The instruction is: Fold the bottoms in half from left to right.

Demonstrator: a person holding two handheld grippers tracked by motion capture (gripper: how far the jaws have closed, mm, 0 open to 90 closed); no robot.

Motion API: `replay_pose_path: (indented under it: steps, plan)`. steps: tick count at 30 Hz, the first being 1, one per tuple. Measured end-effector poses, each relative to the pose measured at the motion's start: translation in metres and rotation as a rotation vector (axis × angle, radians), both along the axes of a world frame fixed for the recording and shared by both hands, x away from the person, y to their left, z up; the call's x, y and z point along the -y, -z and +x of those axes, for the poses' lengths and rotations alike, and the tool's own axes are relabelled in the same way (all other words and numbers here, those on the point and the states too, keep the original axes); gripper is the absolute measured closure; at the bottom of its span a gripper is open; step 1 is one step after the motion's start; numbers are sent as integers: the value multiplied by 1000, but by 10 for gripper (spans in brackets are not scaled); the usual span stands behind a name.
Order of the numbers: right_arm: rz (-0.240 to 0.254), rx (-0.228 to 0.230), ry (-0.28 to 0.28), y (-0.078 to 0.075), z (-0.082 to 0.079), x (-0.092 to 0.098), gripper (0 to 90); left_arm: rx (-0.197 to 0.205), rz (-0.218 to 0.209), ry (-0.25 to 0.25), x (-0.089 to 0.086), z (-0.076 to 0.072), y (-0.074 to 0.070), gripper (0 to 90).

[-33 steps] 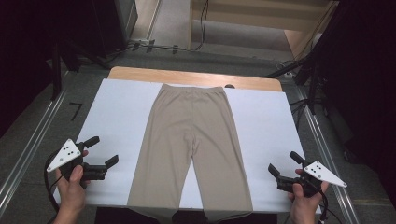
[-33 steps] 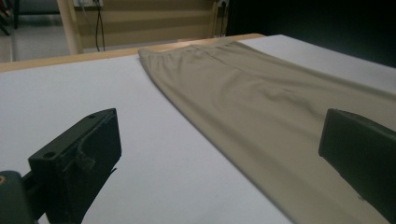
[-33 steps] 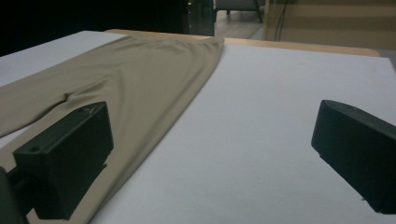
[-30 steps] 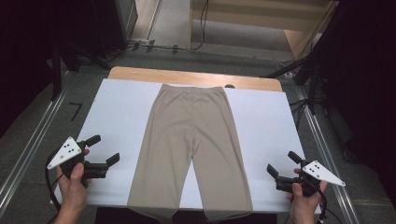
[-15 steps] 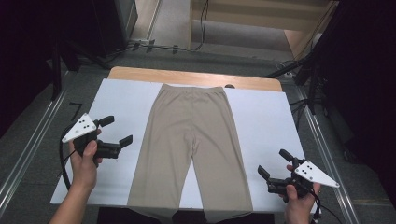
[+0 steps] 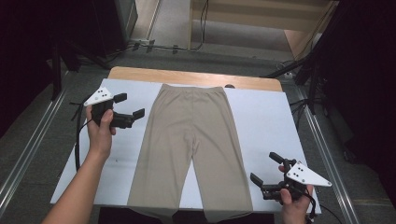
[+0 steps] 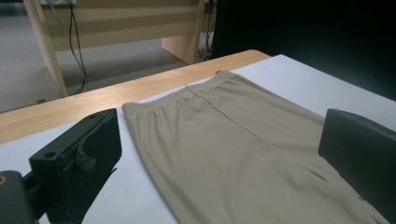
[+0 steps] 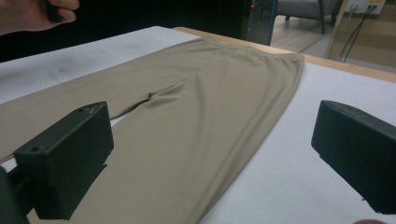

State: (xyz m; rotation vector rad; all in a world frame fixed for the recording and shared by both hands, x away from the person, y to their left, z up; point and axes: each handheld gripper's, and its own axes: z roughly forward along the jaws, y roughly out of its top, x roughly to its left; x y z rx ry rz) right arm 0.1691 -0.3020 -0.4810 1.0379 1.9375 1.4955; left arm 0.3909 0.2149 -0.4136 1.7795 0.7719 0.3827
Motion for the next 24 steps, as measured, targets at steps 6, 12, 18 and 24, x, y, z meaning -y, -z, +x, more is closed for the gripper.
replay_pose_path:
  steps: [6,12,18,24]
  plan:
    - [34,-1,-1,1,-3,5,0,-33,29,0,19,31,6,18]
    - [35,-10,-3,4,-2,5,0,-81,35,-1,31,59,15,63]
    - [26,-23,-14,8,2,5,0,-138,77,-23,52,98,26,142]
    - [19,-43,-23,13,5,2,0,-265,103,-105,64,136,41,274]
